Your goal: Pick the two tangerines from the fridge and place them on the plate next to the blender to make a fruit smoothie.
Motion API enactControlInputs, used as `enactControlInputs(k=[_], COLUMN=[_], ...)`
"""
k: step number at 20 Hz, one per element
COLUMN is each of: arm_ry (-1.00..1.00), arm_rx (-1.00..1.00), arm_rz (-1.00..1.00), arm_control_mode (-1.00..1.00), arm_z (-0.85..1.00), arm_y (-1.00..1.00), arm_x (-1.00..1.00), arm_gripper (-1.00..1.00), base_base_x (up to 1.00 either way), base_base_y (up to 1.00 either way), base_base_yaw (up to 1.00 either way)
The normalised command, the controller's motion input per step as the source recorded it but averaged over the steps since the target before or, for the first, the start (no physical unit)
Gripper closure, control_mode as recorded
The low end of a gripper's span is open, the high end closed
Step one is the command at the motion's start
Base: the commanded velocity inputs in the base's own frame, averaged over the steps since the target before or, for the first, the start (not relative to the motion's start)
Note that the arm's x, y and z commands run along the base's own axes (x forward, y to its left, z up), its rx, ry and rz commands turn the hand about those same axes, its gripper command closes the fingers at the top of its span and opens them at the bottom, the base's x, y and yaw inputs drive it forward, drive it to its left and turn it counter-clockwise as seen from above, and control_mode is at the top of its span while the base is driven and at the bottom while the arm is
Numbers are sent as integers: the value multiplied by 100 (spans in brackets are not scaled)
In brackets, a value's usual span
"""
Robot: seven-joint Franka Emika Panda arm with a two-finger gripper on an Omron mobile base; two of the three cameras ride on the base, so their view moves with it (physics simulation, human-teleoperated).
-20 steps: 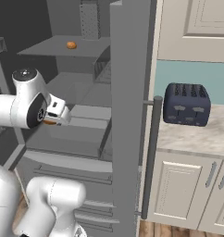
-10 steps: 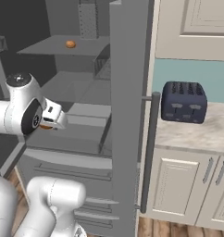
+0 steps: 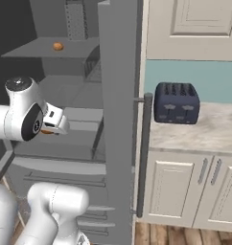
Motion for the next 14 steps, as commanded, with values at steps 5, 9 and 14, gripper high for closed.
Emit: enactControlInputs(k=[5,9,14], arm_ry=[0,0,0], arm_rx=[0,0,0], arm_rz=[0,0,0], arm_control_mode=[100,100,100], arm_z=[0,0,0], arm_y=[0,0,0], arm_x=[0,0,0], arm_gripper=[100,100,100], base_base_x=[1,24,0], base_base_y=[73,43,90], base_base_yaw=[-39,-21,-41])
